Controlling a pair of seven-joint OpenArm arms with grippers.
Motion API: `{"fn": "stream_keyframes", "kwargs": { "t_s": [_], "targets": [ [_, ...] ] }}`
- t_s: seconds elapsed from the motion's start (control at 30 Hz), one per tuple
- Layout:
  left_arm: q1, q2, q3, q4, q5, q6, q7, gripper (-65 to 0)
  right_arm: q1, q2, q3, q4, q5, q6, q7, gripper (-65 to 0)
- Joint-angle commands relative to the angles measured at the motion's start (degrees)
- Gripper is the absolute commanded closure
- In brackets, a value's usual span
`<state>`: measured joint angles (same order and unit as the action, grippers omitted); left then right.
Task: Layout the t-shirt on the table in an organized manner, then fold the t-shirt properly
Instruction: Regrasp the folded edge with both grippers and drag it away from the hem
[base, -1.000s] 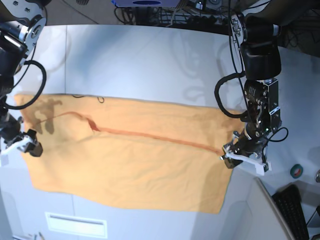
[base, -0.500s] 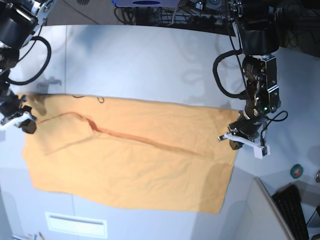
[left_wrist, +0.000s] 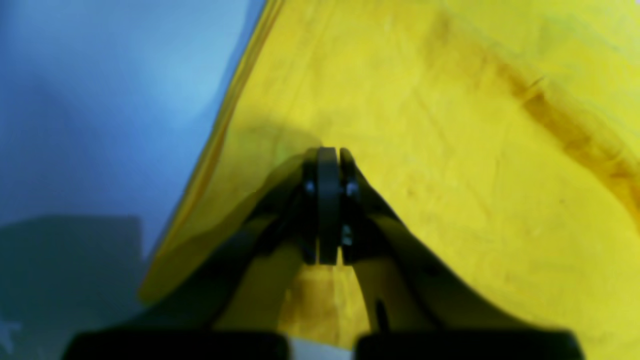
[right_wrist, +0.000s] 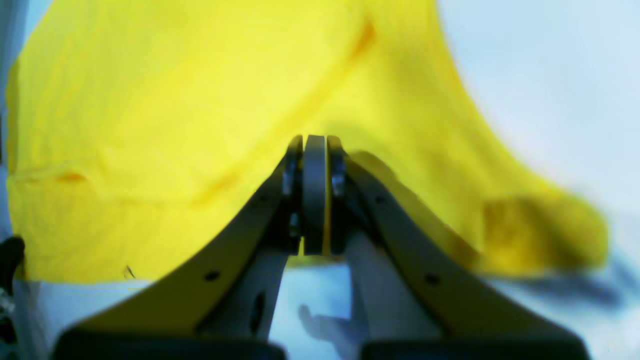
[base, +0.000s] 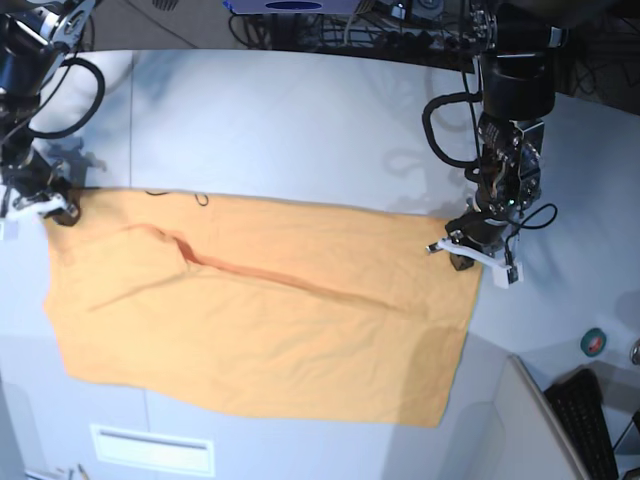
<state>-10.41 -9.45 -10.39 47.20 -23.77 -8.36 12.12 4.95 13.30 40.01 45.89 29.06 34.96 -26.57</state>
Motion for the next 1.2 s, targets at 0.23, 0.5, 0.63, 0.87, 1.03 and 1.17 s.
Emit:
{"fn": "stream_keyframes", "kwargs": {
  "t_s": [0.23,0.5,0.63,0.87,1.03,1.17],
  "targets": [
    [4.7,-1.9,-0.6,4.7,0.3,0.4,-1.1,0.0,-1.1,1.6,0.2,-0.4,1.0,0.5,1.4,0.0],
    [9.2,-1.8,-0.6,17.6,0.1,0.4,-0.9,0.0,-4.9,-0.6,0.2,13.1,1.0,0.3,0.9,0.0],
    [7.2,-1.7,-0.3,18.2,0.2,0.5,-0.9,0.0,-4.9,0.5,-4.9,15.0,-0.9,-5.6,-0.1,0.0],
    [-2.2,-2.0,1.7,8.5,0.3,9.7,8.7,0.0,-2.4,-0.1,-11.3,14.7,-11.6,-12.4,0.1,0.0],
    [-5.4,-4.3,9.6,5.2,0.8,10.2,15.6,0.0,-0.2,-0.9,-11.8,13.0,-18.8,-14.3,0.2,0.0],
    [-5.0,-4.8,12.2,4.4,7.1,14.2,21.8,0.0,-0.2,-1.3,-11.8,12.5,-25.9,-14.9,0.2,0.0]
  ]
}}
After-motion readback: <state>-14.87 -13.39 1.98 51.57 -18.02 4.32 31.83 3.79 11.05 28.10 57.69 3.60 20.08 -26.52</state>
